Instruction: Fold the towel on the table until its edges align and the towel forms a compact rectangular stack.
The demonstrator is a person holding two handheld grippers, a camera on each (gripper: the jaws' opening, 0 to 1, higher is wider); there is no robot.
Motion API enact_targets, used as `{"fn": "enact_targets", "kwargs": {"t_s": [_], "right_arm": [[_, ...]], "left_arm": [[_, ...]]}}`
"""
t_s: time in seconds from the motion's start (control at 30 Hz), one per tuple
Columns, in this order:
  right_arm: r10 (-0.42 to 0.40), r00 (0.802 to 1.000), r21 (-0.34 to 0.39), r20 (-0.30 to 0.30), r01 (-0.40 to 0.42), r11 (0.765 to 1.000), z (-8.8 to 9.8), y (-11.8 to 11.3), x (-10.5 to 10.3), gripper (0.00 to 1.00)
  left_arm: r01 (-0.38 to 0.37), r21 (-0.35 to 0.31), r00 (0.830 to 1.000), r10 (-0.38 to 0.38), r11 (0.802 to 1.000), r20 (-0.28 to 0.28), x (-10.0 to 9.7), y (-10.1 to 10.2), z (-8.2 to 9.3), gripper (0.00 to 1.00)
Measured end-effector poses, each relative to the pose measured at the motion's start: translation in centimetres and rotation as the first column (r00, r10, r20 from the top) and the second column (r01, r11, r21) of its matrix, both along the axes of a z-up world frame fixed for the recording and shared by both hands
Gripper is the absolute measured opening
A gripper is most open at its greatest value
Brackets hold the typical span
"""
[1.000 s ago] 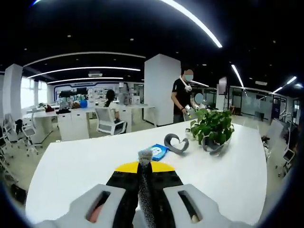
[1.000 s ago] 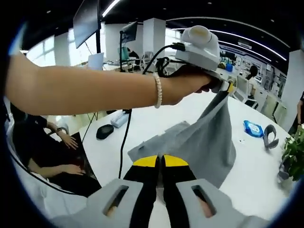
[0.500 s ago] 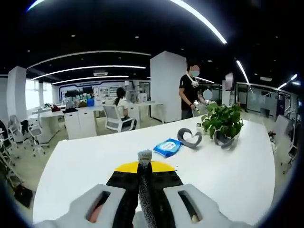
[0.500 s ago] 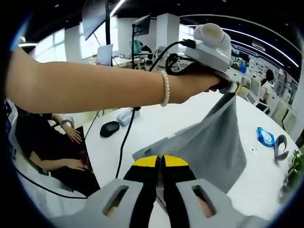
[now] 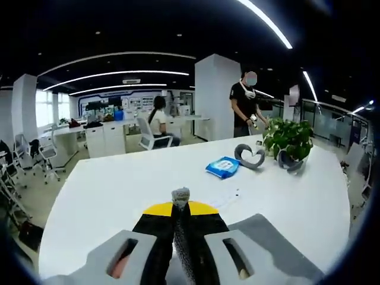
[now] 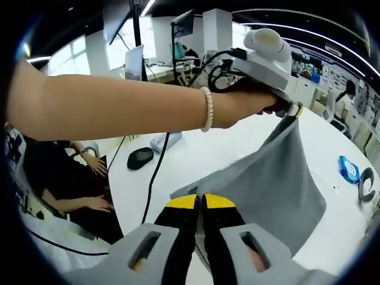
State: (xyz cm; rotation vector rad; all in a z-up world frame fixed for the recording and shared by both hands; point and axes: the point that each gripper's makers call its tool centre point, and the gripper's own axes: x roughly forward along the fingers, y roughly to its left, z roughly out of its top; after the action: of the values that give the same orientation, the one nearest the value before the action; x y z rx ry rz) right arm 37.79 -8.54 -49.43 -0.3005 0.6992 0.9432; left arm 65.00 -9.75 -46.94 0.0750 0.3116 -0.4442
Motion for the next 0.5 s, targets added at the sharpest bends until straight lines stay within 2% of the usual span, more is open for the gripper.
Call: {"fn": "enact_targets", "kwargs": {"t_s": [0.13,0.27,0.4,0.5], "right_arm": [[0.007,0.999,-0.005,-0.047,-0.007,1.0,-1.8,0.5,0.1,0.0],[-0.001,0.996,0.02,-0.085,0.002,1.0,-2.2,0.6,0.2,0.0],[-0.017,0.995,0.041,-0.099,0.021,0.999,-1.7,0.2,0.3,0.0],[-0.032,0.995,0.06,-0.091,0.037,0.998,-0.5,-0.6,0.3,0.0]], "left_arm": [[-0.02,-0.011,0.998,0.019,1.0,-0.056,0.2,1.1,-2.7,0.07],[-0.023,-0.027,0.997,0.021,0.999,-0.073,0.3,1.2,-3.6,0.07],[-0.022,-0.051,0.997,0.018,0.998,-0.077,0.5,0.7,-3.2,0.07],[-0.006,-0.074,0.998,0.001,0.997,-0.068,0.4,-0.6,-1.8,0.07]]}}
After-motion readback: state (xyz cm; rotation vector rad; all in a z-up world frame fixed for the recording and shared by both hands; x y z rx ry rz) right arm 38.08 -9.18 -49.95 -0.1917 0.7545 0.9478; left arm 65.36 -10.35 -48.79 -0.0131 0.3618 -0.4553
